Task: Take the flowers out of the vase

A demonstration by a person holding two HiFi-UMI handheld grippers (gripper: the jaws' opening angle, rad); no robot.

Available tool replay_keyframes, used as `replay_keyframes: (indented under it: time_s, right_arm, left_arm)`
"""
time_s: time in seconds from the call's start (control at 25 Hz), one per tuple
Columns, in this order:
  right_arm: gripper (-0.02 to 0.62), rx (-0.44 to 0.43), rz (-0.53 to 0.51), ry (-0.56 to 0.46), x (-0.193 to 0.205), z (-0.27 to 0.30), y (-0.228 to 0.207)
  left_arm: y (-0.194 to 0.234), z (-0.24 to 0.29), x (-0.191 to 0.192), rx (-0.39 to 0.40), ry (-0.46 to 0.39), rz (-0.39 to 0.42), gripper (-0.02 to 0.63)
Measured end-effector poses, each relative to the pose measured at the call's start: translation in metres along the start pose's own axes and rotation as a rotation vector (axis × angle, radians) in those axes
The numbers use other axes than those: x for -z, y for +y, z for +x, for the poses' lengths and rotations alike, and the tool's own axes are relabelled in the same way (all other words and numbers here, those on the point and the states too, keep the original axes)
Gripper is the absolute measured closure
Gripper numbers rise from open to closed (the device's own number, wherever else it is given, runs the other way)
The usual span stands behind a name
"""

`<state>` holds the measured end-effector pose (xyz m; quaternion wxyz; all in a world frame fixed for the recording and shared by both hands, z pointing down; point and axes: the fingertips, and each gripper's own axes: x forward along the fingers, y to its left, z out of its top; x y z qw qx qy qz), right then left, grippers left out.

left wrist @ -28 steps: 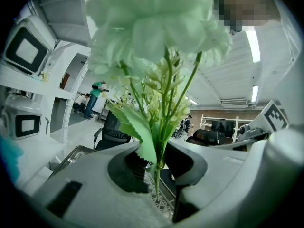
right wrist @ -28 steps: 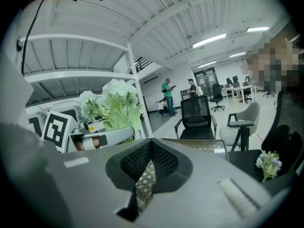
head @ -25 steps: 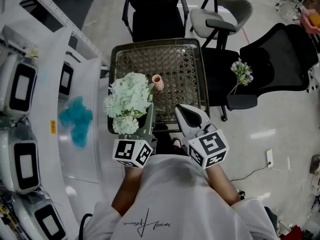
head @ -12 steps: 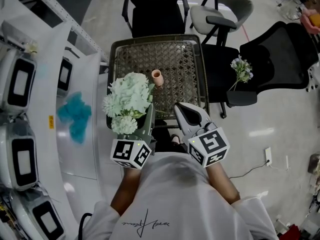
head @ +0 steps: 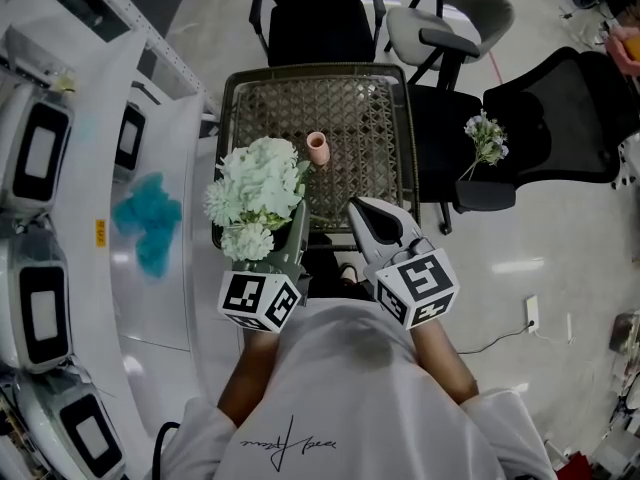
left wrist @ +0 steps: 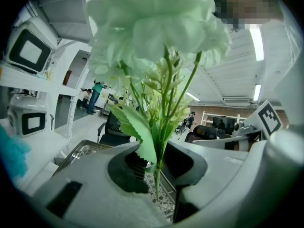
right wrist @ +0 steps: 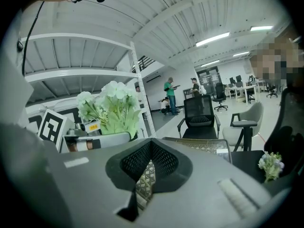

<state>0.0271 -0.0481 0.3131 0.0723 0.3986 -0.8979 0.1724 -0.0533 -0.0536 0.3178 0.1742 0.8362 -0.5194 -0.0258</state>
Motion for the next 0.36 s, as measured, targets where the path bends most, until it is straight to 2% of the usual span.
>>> replay_keyframes:
  time_s: [0.36]
  right_arm:
    - [0.591,-0.004,-0.003,0.0,0.0005,0.003,0.0021]
  left_arm:
    - [0.0003,0.001,-0.0001,0.007,-0.001,-0.002,0.518]
